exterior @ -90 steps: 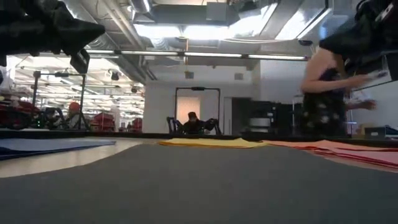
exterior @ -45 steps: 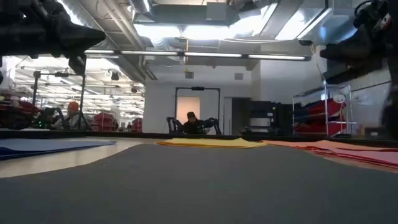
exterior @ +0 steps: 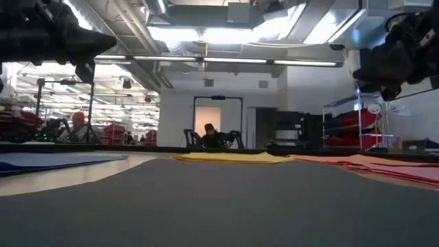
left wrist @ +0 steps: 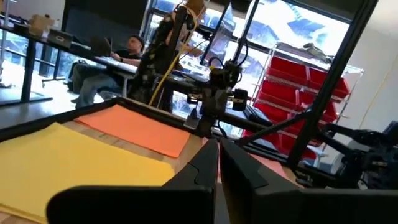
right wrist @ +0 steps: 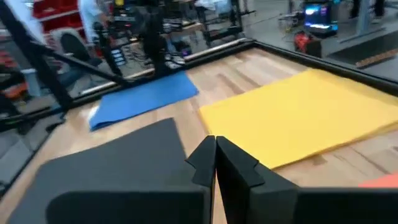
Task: Organize paper
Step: Return to Home Position
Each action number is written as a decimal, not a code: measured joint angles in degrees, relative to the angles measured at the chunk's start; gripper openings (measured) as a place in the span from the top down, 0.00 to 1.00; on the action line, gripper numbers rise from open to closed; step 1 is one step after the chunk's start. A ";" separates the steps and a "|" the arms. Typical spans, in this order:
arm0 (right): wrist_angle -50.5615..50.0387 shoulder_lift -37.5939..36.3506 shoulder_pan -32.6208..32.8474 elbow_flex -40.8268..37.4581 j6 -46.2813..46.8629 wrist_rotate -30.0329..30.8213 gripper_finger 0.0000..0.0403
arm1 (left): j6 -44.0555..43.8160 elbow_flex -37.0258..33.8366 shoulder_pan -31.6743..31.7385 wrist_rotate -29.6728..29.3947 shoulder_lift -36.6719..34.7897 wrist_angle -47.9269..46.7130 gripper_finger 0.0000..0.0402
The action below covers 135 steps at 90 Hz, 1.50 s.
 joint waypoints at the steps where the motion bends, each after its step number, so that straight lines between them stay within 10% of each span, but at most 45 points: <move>1: -0.04 0.01 0.00 0.00 0.01 -0.28 1.00 | -0.38 0.00 0.00 0.12 0.00 -0.16 1.00; 104: 1.13 0.01 -0.04 -0.11 -7.57 -0.78 1.00 | -2.38 0.04 0.00 -3.01 0.33 -5.65 1.00; 135: 15.76 0.39 -0.04 -4.84 -13.62 -13.89 1.00 | 2.23 0.04 0.00 -3.20 0.31 -0.03 1.00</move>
